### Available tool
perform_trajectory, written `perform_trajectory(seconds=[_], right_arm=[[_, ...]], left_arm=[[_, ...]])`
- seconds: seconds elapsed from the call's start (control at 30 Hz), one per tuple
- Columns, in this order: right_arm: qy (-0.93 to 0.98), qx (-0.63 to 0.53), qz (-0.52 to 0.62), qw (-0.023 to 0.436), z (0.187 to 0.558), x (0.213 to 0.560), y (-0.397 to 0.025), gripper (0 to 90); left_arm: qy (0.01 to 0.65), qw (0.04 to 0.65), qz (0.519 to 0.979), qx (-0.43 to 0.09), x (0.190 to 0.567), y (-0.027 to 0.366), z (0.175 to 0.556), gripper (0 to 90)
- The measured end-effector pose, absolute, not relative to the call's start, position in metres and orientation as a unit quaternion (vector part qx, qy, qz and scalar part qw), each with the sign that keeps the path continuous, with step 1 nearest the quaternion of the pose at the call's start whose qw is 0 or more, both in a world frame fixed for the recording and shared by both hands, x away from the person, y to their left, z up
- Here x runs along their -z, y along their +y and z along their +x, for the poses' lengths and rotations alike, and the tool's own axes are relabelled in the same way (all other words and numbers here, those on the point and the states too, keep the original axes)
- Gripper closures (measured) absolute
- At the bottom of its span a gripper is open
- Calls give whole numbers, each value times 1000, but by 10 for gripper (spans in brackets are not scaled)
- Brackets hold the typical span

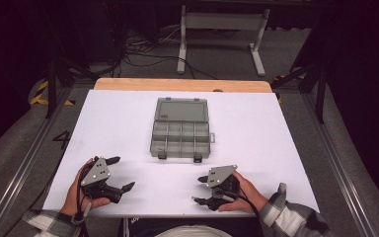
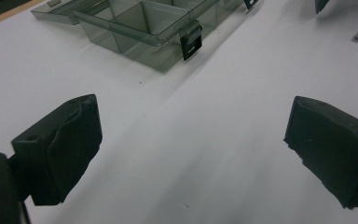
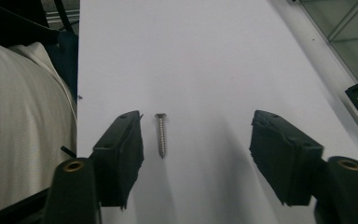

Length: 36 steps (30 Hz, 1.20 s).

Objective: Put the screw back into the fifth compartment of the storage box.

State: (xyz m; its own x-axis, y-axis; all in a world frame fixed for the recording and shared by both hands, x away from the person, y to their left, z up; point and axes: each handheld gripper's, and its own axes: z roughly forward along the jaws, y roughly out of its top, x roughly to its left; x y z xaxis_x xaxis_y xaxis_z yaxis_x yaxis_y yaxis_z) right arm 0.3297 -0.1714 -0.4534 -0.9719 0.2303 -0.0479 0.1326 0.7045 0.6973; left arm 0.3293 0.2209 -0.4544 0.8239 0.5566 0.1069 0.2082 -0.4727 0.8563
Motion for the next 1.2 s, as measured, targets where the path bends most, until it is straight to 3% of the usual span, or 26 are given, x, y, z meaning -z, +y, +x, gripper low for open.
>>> perform_trajectory(seconds=[0.1, 0.27, 0.5, 0.6, 1.2], right_arm=[[920, -377, 97, 56, 330, 455, -169, 483], [921, -376, 91, 47, 330, 456, -164, 578], [921, -379, 83, 34, 330, 456, -160, 841], [920, -381, 86, 29, 332, 456, -160, 881], [907, -408, 91, 44, 341, 440, -162, 883]], left_arm=[[227, 459, 838, -189, 454, 220, 329, 44], [226, 457, 839, -188, 455, 219, 330, 44], [228, 457, 839, -186, 455, 219, 330, 44], [226, 458, 839, -187, 455, 219, 330, 44], [226, 459, 839, -184, 455, 219, 331, 44]])
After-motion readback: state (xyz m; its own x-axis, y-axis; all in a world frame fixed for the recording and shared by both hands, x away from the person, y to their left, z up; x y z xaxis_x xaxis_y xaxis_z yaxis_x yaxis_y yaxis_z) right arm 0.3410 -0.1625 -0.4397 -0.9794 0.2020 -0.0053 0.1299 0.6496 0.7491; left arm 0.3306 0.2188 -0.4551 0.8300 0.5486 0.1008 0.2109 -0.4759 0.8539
